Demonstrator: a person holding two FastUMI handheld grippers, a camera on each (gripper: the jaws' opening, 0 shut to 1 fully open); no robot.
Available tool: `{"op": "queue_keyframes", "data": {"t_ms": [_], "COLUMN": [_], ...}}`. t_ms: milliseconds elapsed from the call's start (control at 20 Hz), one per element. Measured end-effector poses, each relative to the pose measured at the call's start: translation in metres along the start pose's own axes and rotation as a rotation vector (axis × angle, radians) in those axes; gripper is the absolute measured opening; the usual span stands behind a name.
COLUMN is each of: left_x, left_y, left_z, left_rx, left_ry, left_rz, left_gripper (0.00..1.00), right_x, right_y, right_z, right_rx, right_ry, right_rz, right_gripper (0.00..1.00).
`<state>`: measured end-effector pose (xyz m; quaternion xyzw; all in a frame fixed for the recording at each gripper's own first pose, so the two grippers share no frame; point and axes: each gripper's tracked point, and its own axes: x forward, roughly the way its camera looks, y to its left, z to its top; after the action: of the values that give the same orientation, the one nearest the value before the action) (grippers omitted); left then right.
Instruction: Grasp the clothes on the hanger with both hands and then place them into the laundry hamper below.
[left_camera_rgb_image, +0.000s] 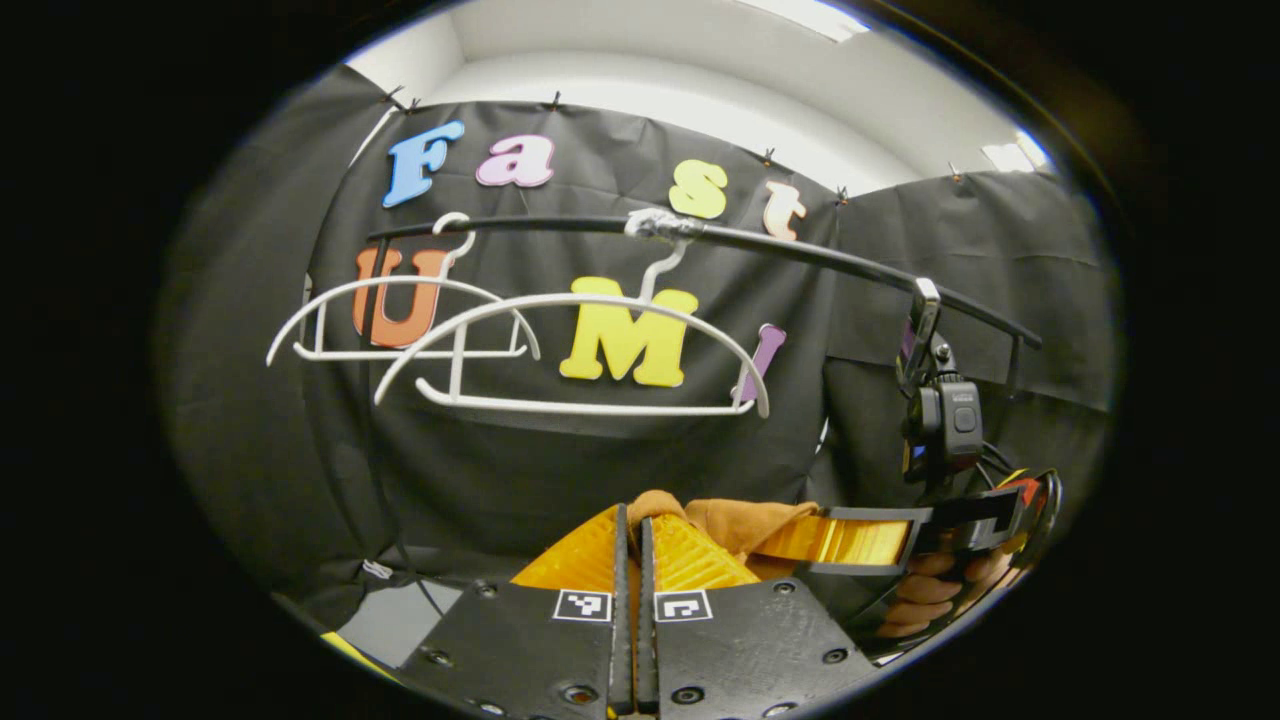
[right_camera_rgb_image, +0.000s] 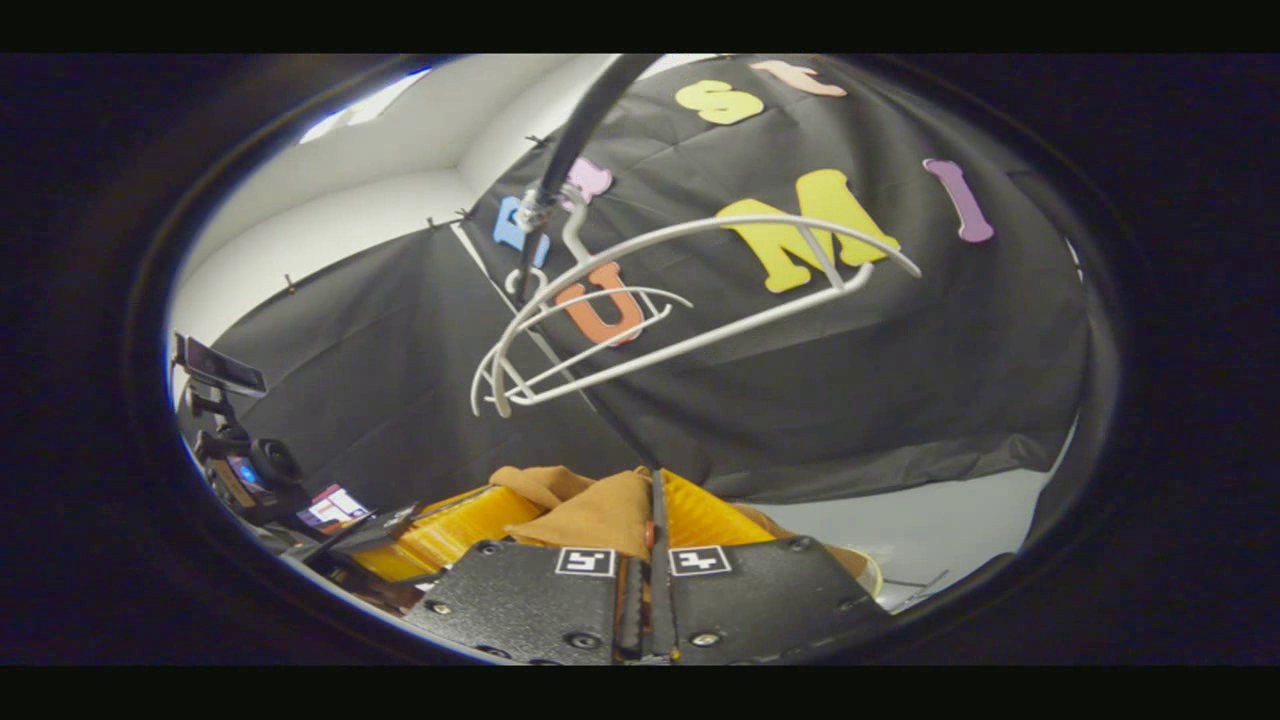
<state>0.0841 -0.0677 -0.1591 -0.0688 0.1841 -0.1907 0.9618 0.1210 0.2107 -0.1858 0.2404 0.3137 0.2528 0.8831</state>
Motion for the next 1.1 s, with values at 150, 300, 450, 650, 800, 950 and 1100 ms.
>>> {"op": "queue_keyframes", "data": {"t_ms": [150,300,450,650,800,950,1100], "left_x": [0.009,0.019,0.031,0.037,0.041,0.035,0.036], "left_y": [0.012,0.022,0.029,0.044,0.053,0.060,0.068], "left_z": [-0.030,-0.058,-0.097,-0.139,-0.169,-0.195,-0.213], "left_rx": [-0.007,-0.028,-0.049,-0.059,-0.073,-0.090,-0.093], "left_ry": [0.063,0.121,0.207,0.304,0.371,0.434,0.483], "left_rz": [0.018,0.025,0.050,0.078,0.092,0.094,0.113], "left_gripper": [0.01,0.02,0.02,0.02,0.02,0.02,0.00], "right_x": [0.014,0.031,0.046,0.058,0.069,0.076,0.072], "right_y": [-0.025,-0.041,-0.063,-0.095,-0.115,-0.141,-0.164], "right_z": [-0.025,-0.051,-0.079,-0.116,-0.146,-0.171,-0.200], "right_rx": [0.037,0.104,0.155,0.159,0.192,0.201,0.177], "right_ry": [0.046,0.105,0.155,0.229,0.292,0.361,0.467], "right_rz": [-0.048,-0.069,-0.126,-0.206,-0.265,-0.342,-0.451], "right_gripper": [0.07,0.07,0.07,0.06,0.06,0.07,0.07]}}
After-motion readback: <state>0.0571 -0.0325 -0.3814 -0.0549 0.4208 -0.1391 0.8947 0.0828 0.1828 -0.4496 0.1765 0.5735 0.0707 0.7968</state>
